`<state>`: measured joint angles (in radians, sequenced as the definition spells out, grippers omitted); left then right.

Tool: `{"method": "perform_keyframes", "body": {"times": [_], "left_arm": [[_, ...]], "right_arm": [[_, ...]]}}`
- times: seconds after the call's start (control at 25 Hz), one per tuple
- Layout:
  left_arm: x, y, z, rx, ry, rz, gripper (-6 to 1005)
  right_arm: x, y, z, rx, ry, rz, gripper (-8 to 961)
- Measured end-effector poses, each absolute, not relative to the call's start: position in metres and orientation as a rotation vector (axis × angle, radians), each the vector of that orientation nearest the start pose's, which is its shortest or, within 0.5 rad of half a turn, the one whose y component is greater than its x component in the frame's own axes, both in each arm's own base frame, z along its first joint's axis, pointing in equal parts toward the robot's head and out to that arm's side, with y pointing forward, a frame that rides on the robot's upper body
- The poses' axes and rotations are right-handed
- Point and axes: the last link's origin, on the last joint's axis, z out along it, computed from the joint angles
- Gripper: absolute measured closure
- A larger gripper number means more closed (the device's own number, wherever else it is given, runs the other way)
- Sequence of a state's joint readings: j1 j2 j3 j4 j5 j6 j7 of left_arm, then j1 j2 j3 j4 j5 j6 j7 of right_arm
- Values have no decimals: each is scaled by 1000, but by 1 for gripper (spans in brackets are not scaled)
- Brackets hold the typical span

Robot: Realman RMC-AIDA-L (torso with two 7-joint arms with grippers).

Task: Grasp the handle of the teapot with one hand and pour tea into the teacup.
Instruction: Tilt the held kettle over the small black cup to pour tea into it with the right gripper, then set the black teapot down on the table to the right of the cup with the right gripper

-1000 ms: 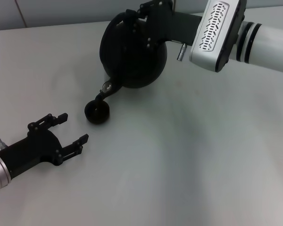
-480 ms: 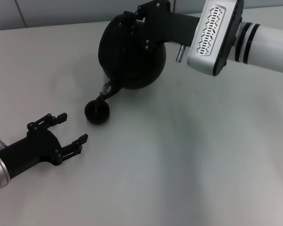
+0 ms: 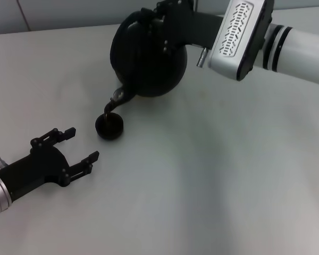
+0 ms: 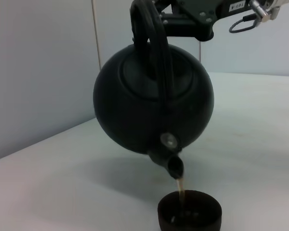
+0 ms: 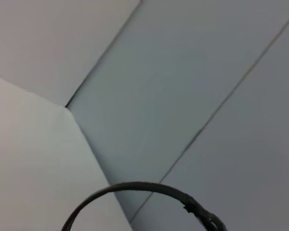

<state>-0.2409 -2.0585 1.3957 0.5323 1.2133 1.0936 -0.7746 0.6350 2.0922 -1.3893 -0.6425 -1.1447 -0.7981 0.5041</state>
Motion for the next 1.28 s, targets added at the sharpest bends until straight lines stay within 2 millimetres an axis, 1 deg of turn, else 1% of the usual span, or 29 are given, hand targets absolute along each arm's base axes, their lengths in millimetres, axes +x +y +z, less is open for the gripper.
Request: {"method": "perform_keyframes", "body": {"times": [0.04,0.16,0.2,0.24,0.36,0.4,0.44,0.52,0.56,0.6,0.64,0.76,0.8,0.84,0.88,0.92,0.96,1.0,1.04,1.2,1.28], "left_arm": [[-318,281,-57,-2477,-361,-517,228],[-317,281,-56,-2475,-358,-518,228],[-317,282,-56,-2474,-355,-519,228],[-317,282,-56,-2474,-353,-519,228],[-317,282,-56,-2473,-353,-519,228],[-317,282,-56,-2472,-353,-520,228],[-317,282,-56,-2472,-353,-520,228],[-317,282,-56,-2472,-353,-520,228],[-317,282,-56,-2472,-353,-520,228],[-317,282,-56,-2472,-354,-520,228],[-317,282,-56,-2472,-354,-520,228],[-317,281,-56,-2473,-353,-520,228],[-317,281,-56,-2473,-354,-520,228],[-317,281,-56,-2473,-354,-520,229],[-317,281,-56,-2473,-354,-520,229],[-317,282,-55,-2472,-353,-520,229],[-317,282,-55,-2472,-353,-520,229],[-317,282,-55,-2472,-353,-521,229],[-317,282,-55,-2472,-353,-521,229],[-317,281,-56,-2471,-355,-522,229],[-317,281,-56,-2471,-355,-523,229]], "right_arm": [[175,419,-44,-2277,-350,408,869],[178,419,-41,-2268,-289,438,870],[182,419,-38,-2263,-241,456,870],[182,419,-38,-2263,-241,456,870],[186,418,-32,-2259,-144,511,870],[191,418,-26,-2250,-71,554,870],[191,418,-26,-2250,-71,554,870],[198,415,-18,-2232,9,610,869],[202,414,-14,-2219,45,638,868],[212,410,-3,-2185,126,699,868],[212,410,-3,-2185,126,699,868],[231,402,14,-2119,212,755,868],[245,395,22,-2078,254,772,868],[251,392,25,-2057,277,779,868],[251,392,25,-2057,277,779,868],[263,387,31,-2021,317,789,868],[263,387,31,-2021,317,789,869],[274,382,35,-1986,355,790,869],[274,382,35,-1986,355,790,869],[293,375,35,-1940,430,781,869],[297,374,34,-1930,448,778,869]]}}
